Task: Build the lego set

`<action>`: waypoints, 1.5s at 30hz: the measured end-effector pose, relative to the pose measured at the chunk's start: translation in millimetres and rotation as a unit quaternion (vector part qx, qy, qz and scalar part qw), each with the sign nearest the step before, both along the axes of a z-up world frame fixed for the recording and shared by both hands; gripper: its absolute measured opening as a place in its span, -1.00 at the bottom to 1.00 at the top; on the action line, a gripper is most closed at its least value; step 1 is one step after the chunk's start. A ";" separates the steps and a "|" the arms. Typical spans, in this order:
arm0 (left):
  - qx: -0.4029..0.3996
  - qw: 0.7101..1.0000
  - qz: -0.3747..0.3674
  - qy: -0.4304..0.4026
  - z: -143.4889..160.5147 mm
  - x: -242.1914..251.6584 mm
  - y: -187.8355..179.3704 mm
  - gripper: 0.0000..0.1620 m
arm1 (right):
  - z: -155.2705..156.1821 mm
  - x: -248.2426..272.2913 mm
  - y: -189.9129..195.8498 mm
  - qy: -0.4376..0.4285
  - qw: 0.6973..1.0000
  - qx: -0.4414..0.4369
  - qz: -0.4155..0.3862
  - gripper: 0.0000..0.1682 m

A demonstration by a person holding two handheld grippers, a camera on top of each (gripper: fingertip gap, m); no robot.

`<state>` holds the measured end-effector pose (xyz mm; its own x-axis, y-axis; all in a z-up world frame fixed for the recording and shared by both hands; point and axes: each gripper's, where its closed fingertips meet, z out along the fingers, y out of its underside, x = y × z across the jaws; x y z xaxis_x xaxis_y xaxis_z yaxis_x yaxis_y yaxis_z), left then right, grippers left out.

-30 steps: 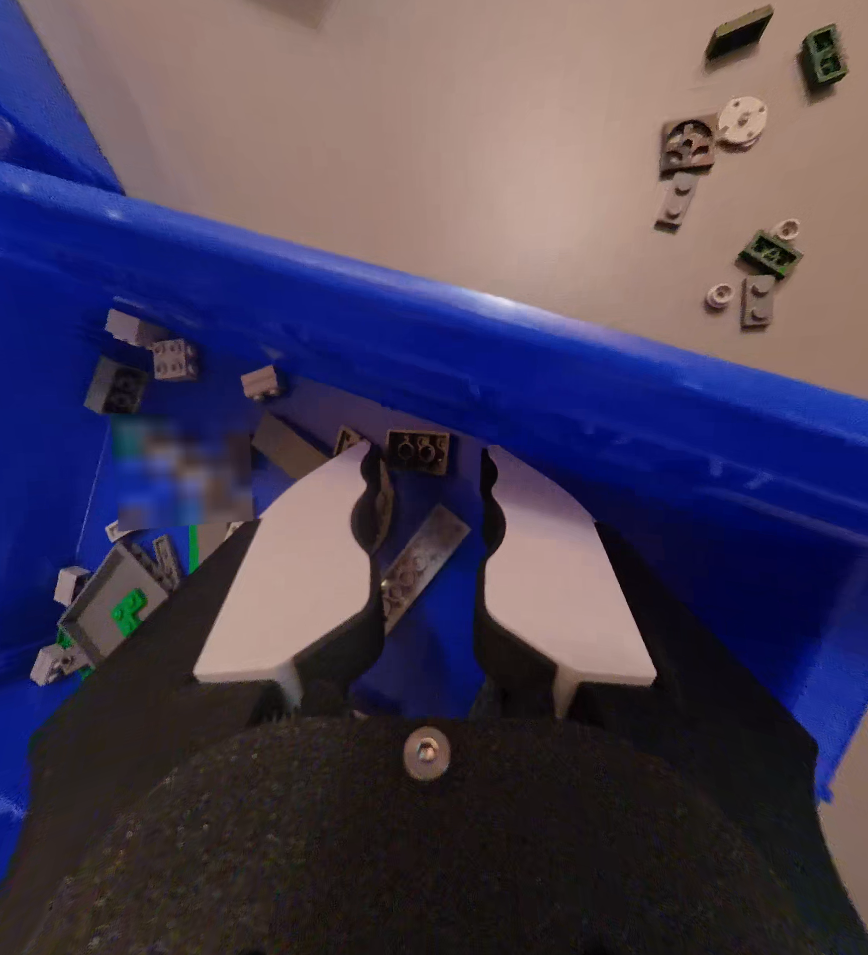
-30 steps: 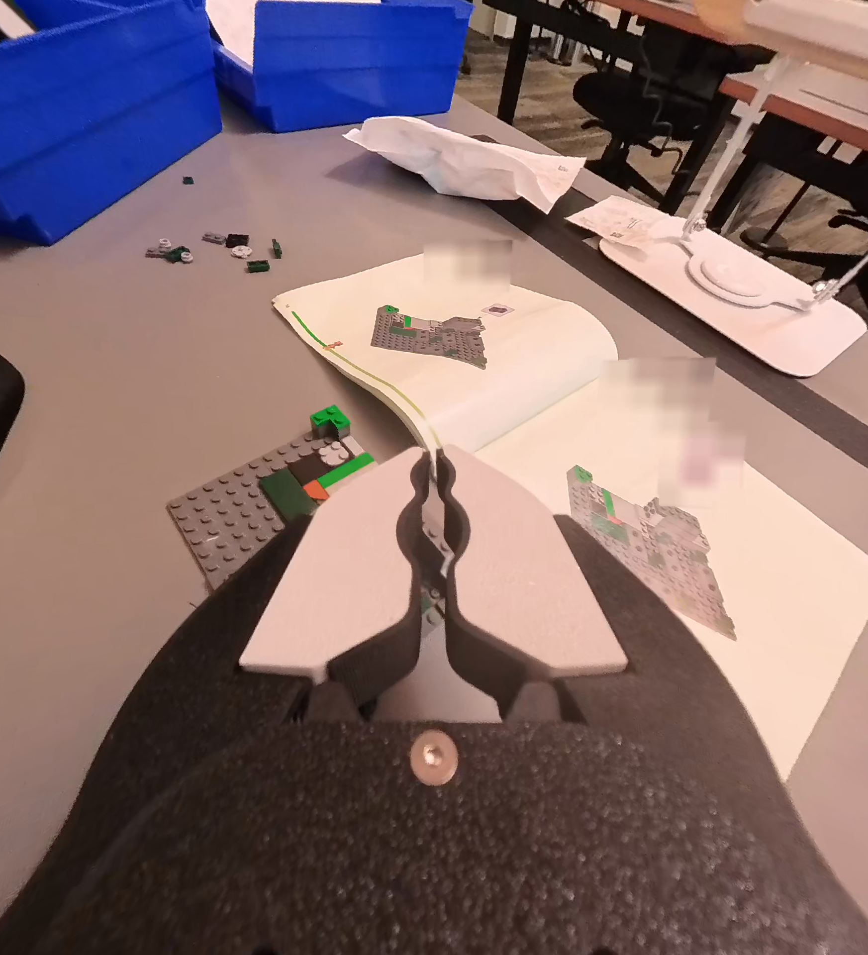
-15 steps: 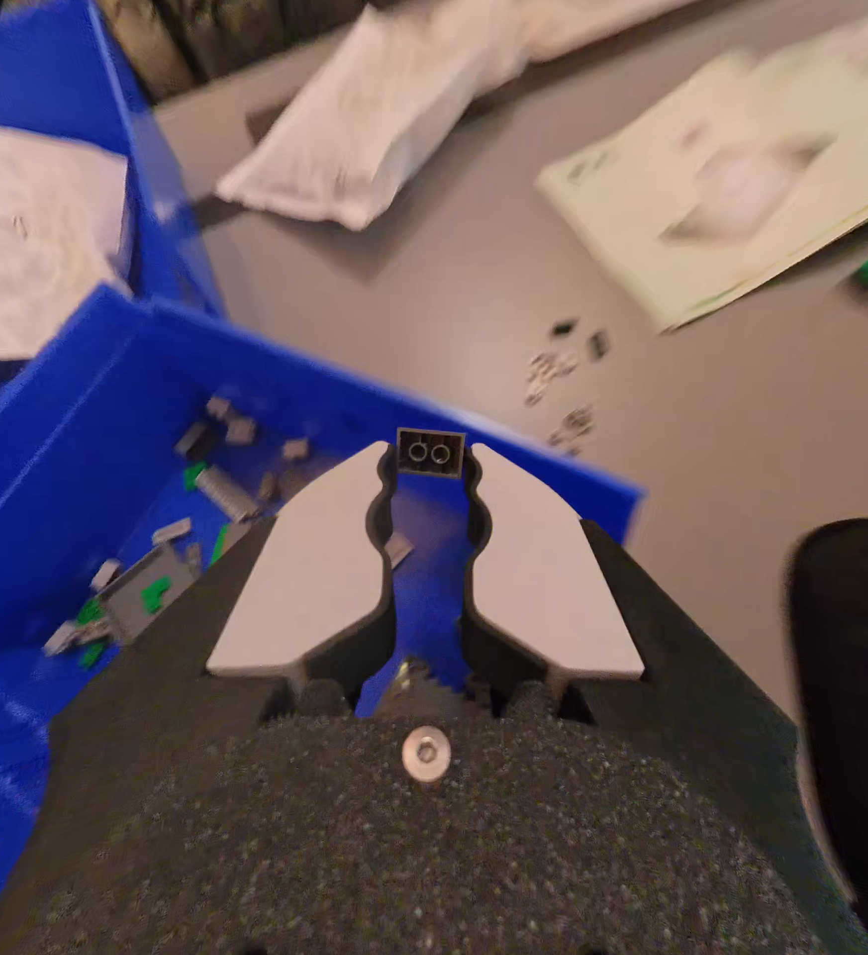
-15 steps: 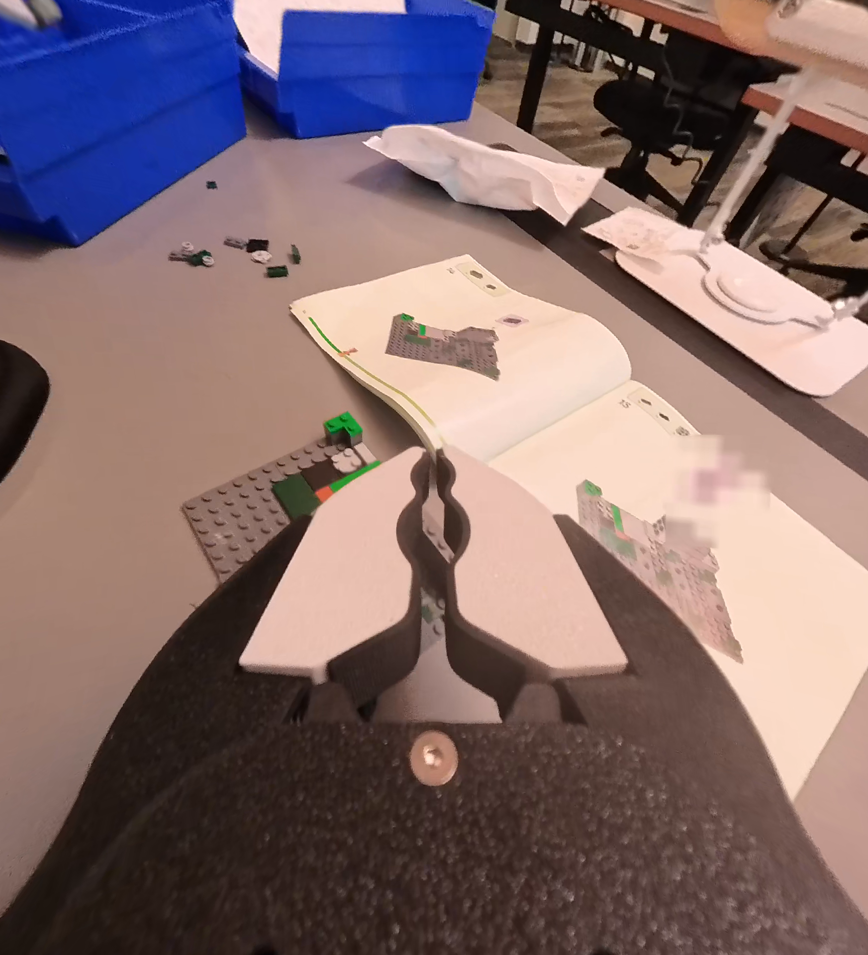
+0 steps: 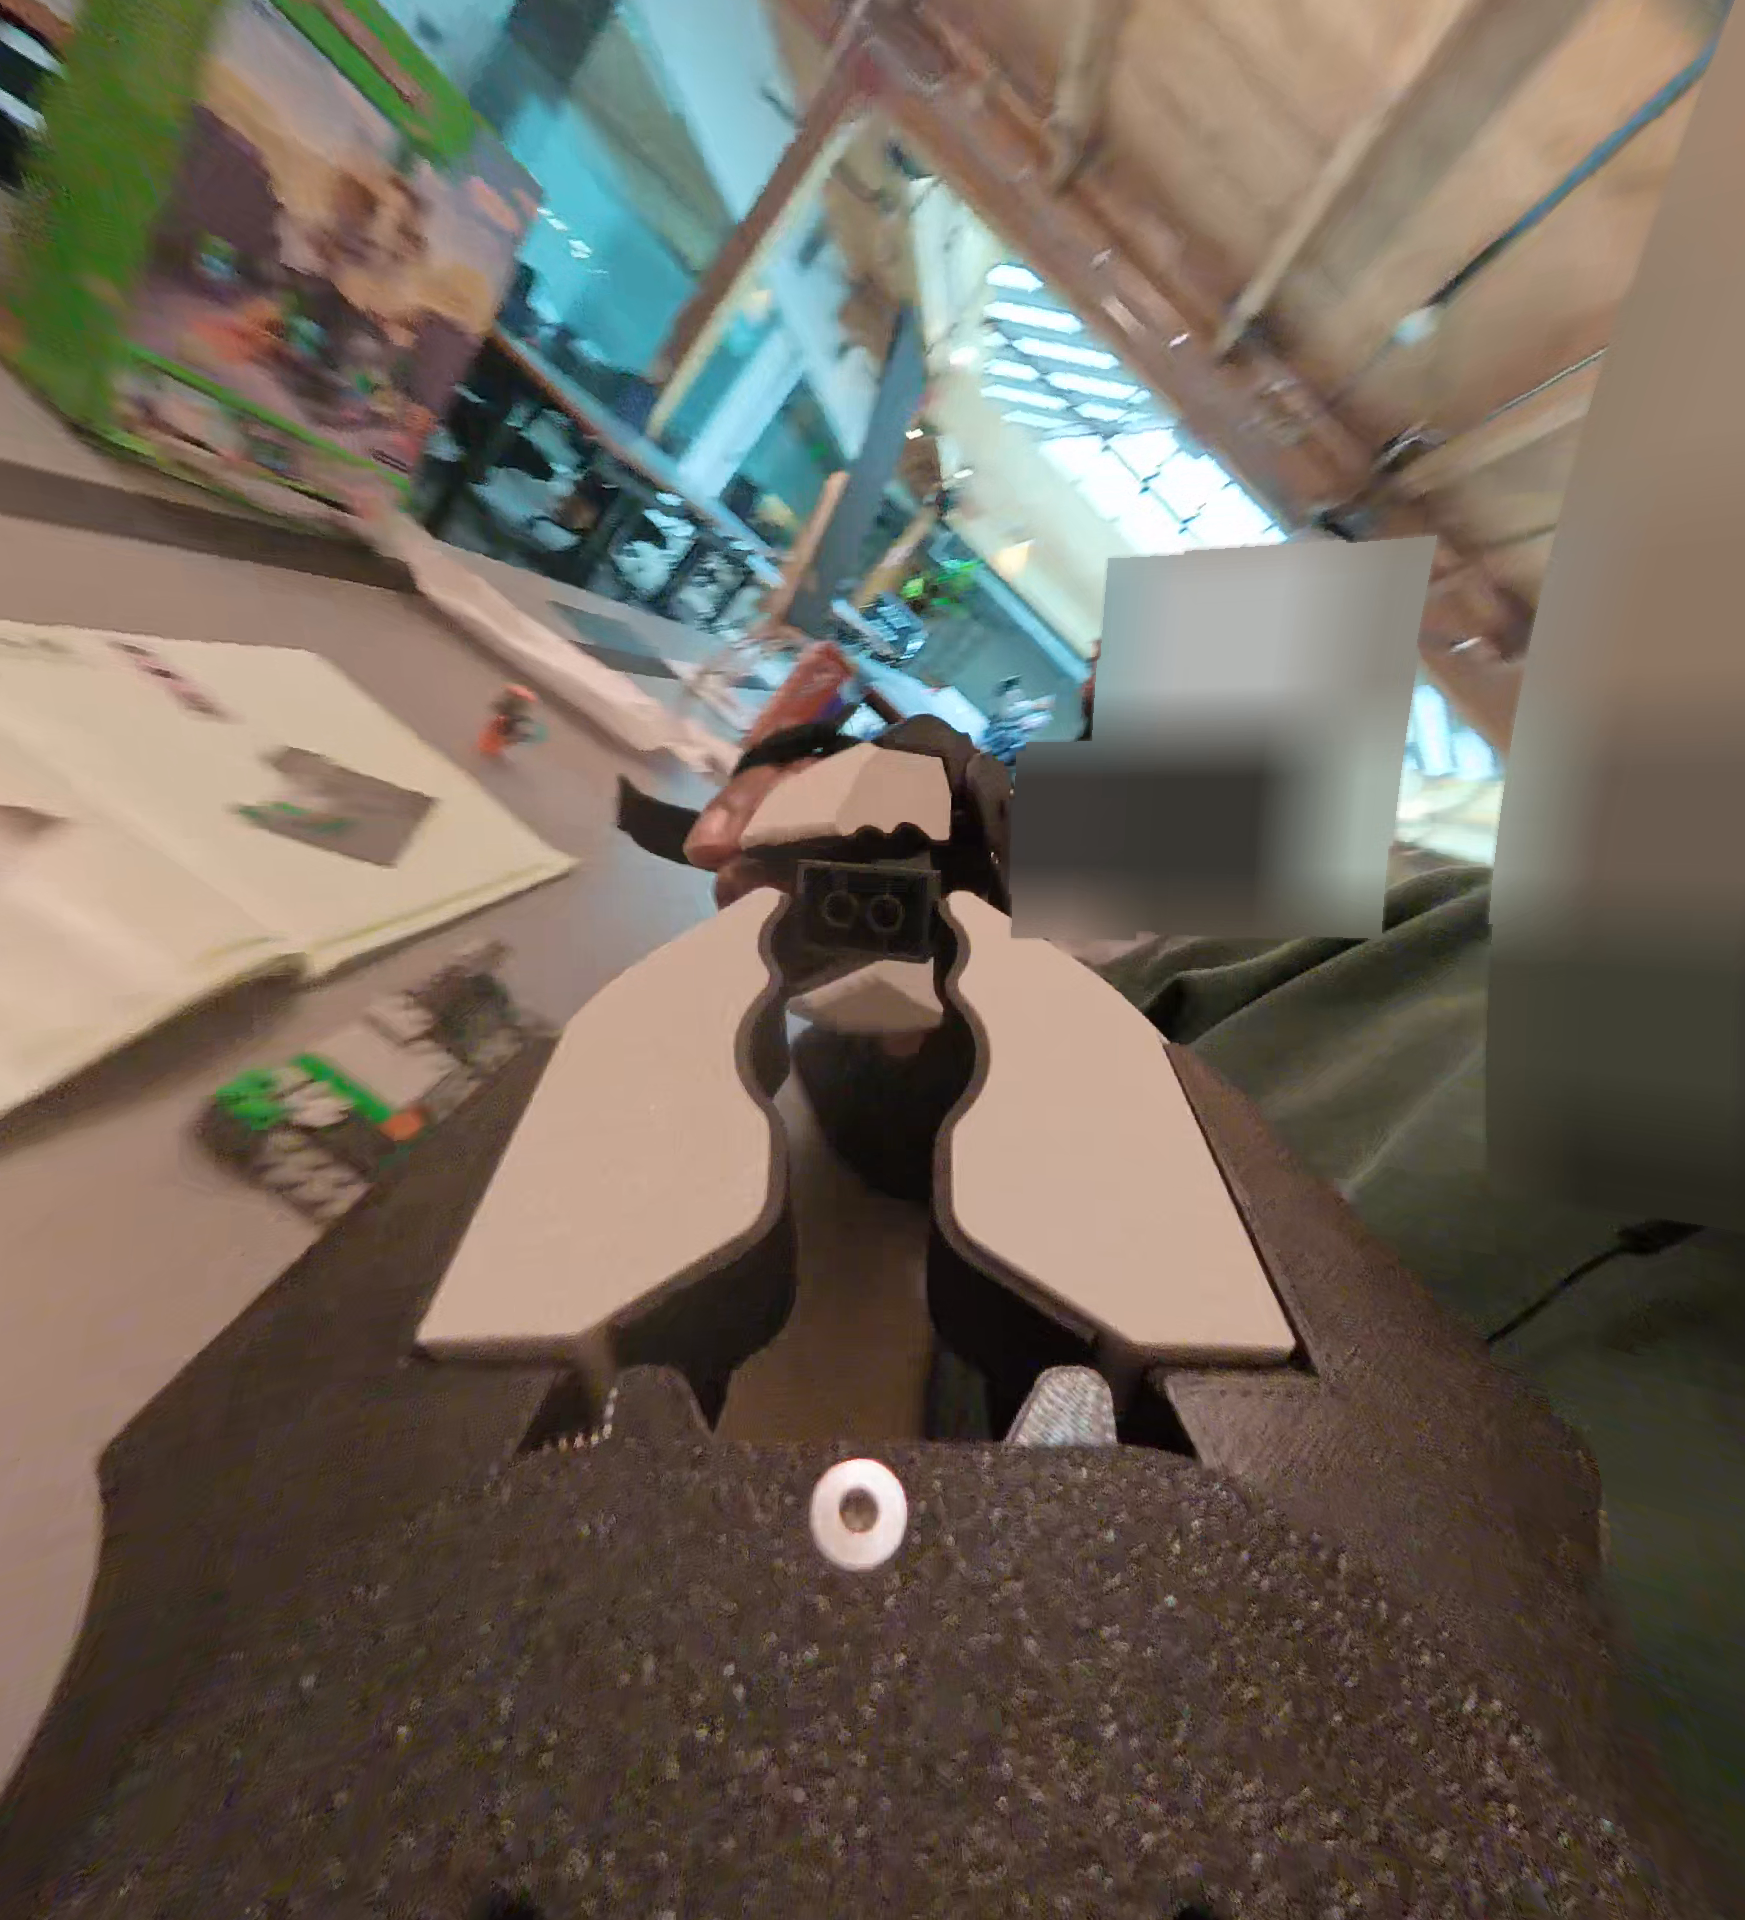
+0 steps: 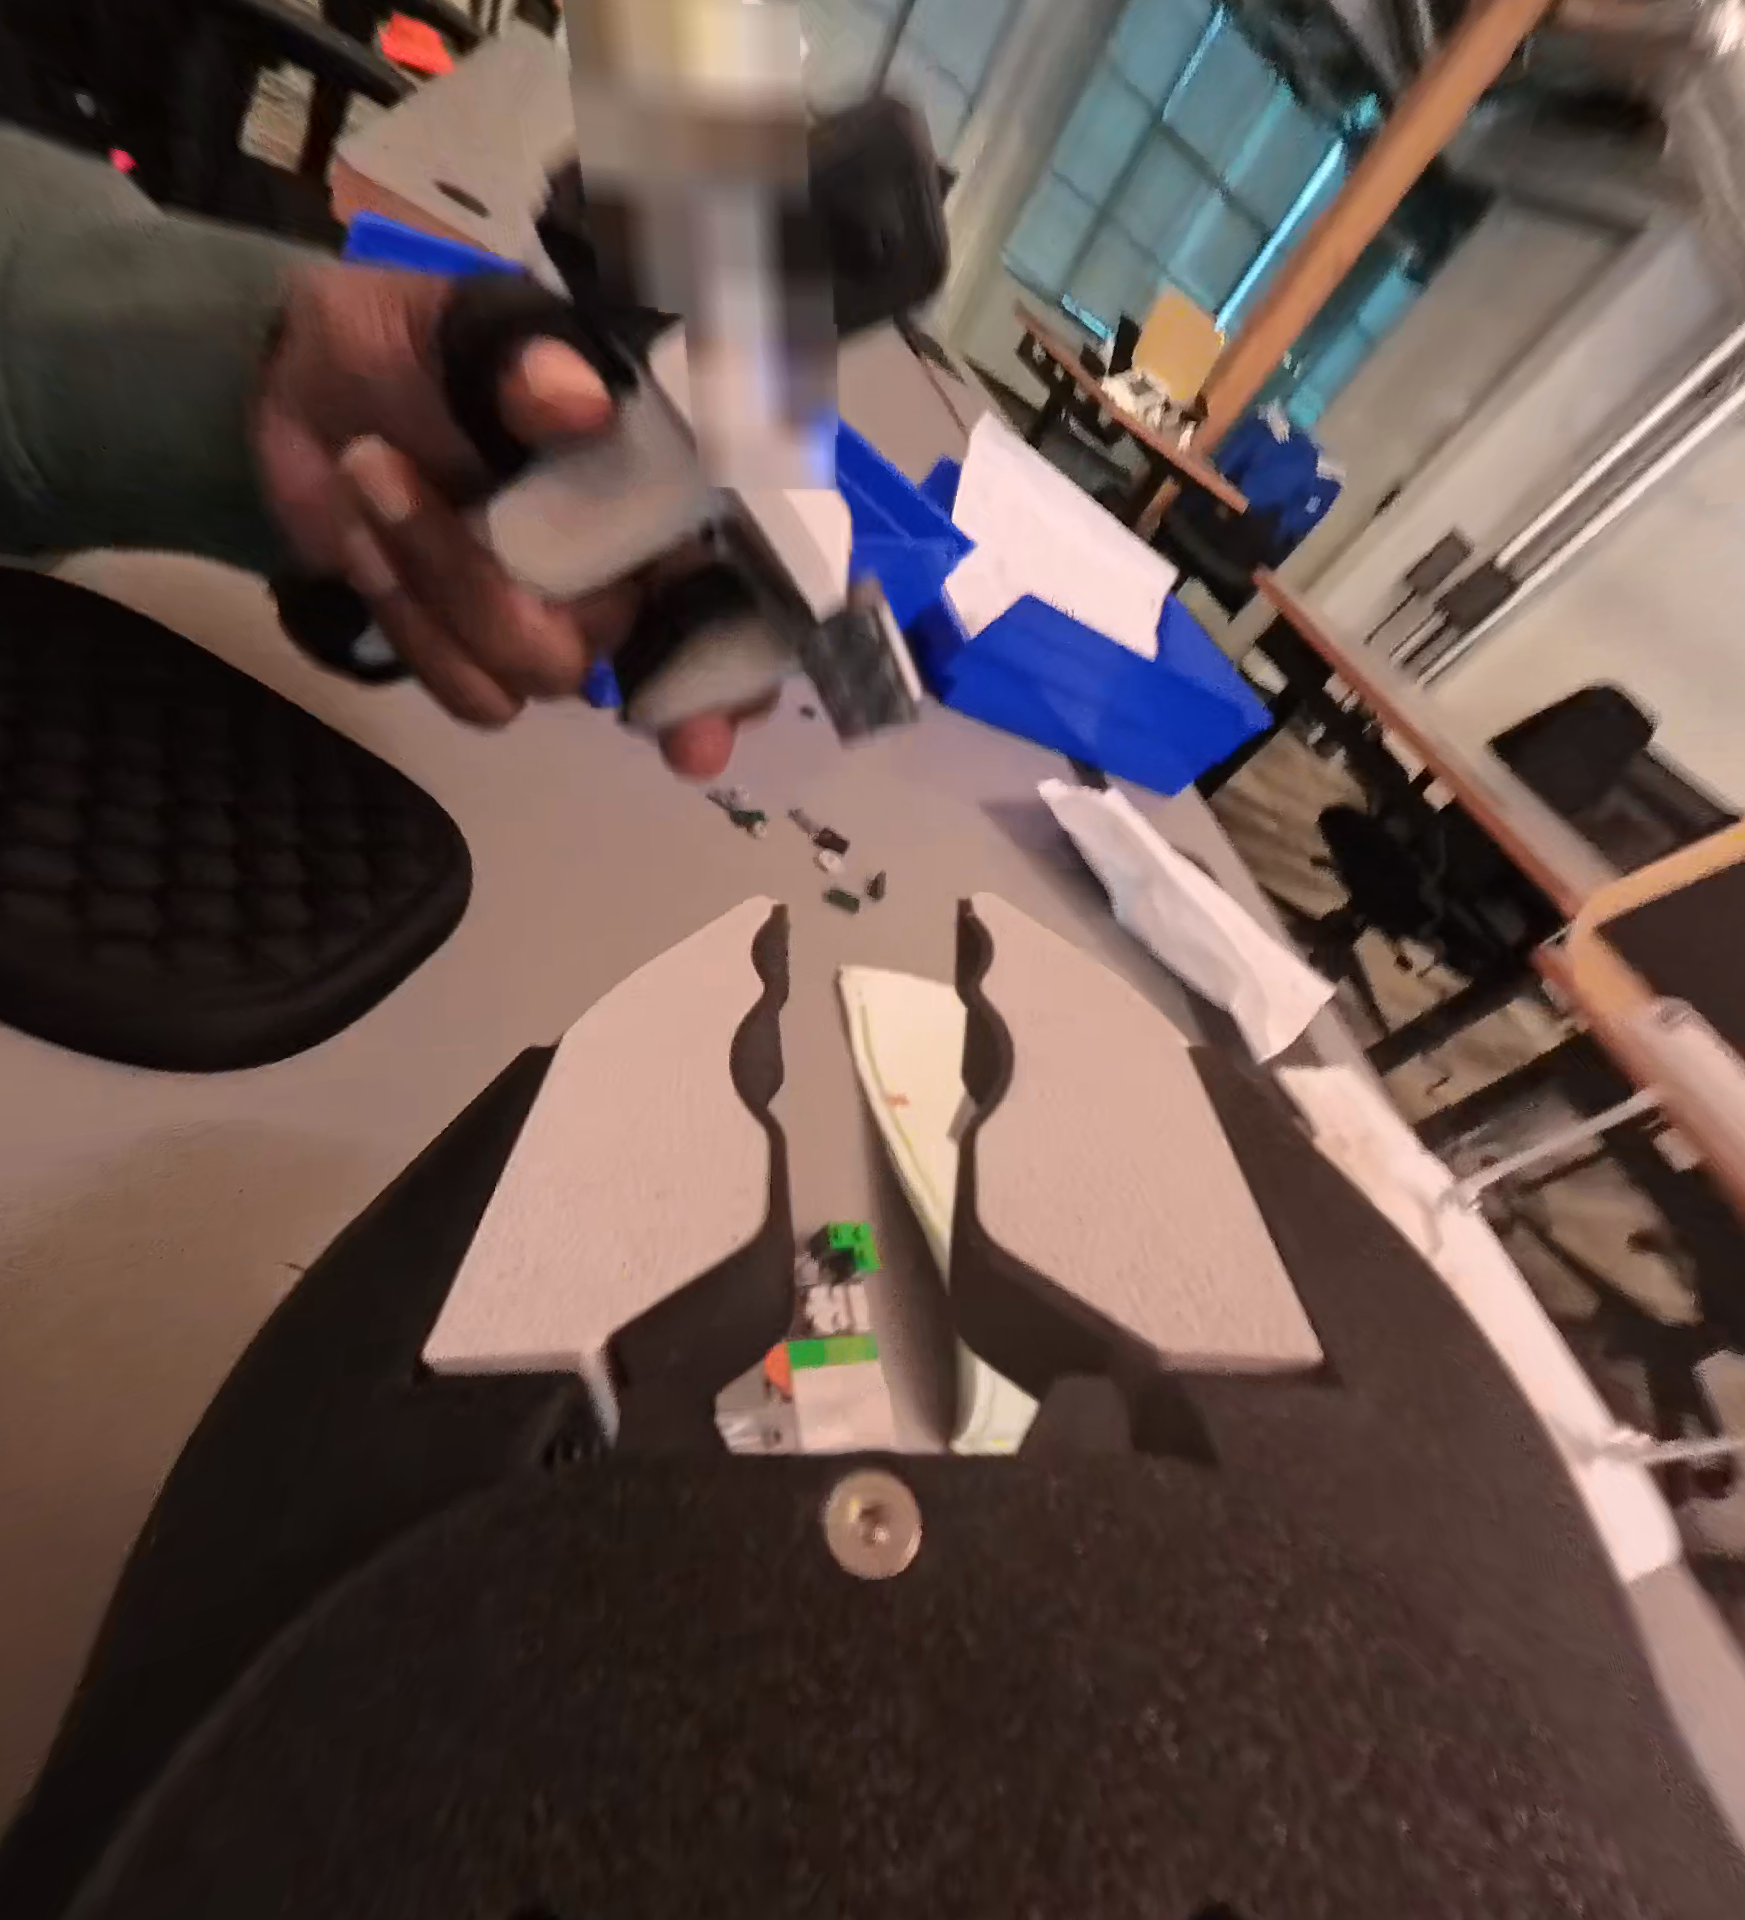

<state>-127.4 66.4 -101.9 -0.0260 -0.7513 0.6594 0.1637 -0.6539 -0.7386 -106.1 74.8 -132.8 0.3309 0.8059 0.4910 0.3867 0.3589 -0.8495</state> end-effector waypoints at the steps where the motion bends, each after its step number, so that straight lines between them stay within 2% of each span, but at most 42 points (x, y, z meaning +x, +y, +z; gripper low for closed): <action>1: -0.013 1.000 -0.015 -0.015 -2.0 9.5 -2.4 -0.70 | 5.7 0.2 -2.6 0.001 1.000 0.023 0.006 -0.62; 6: -0.062 0.995 -0.066 -0.037 -14.0 41.9 -12.1 -0.70 | 12.8 4.7 -13.3 -0.022 0.995 0.089 0.031 -0.57; 8: -0.074 0.993 -0.076 -0.042 -14.7 46.6 -13.6 -0.70 | 8.4 8.9 -13.9 -0.043 0.991 0.121 0.027 -0.80; 9: -0.072 0.994 -0.079 -0.036 -16.6 48.5 -14.7 -0.70 | 7.1 11.0 -14.7 -0.049 0.990 0.133 0.028 -0.80; 11: -0.050 0.997 -0.066 -0.004 -23.6 50.1 -14.4 -0.69 | 0.3 13.9 -15.7 -0.061 0.993 0.094 0.036 -0.80; 14: 0.055 0.995 -0.024 0.079 -33.6 42.5 -12.7 -0.67 | -16.8 21.4 -11.5 -0.106 0.993 -0.012 0.043 -0.81; 16: 0.152 0.973 0.013 0.172 -45.1 36.2 -9.3 -0.68 | -33.4 29.3 -8.2 -0.157 0.983 -0.081 0.040 -0.80; 18: 0.251 0.932 0.044 0.260 -57.4 33.8 -5.8 -0.67 | -49.4 33.5 -12.1 -0.196 0.966 -0.160 0.051 -0.80; 20: 0.317 0.895 0.037 0.310 -68.5 37.7 -11.1 -0.65 | -60.0 32.8 -16.6 -0.215 0.947 -0.230 0.061 -0.80; 23: 0.360 0.863 0.004 0.355 -88.4 45.0 -20.5 -0.63 | -68.6 29.2 -22.0 -0.238 0.925 -0.285 0.077 -0.80; 29: 0.391 0.833 -0.006 0.390 -106.1 48.1 -21.4 -0.67 | -87.7 33.5 -30.3 -0.338 0.892 -0.285 0.090 -0.80; 36: 0.385 0.837 -0.038 0.388 -118.9 53.1 -33.6 -0.79 | -99.4 27.7 -43.3 -0.370 0.876 -0.287 0.111 -0.80; 41: 0.380 0.845 -0.021 0.376 -117.3 50.3 -31.5 -0.80 | -99.9 24.4 -42.1 -0.349 0.885 -0.289 0.110 -0.80; 45: 0.369 0.857 0.009 0.359 -111.3 42.8 -20.6 -0.80 | -90.5 26.0 -28.6 -0.305 0.903 -0.290 0.083 -0.62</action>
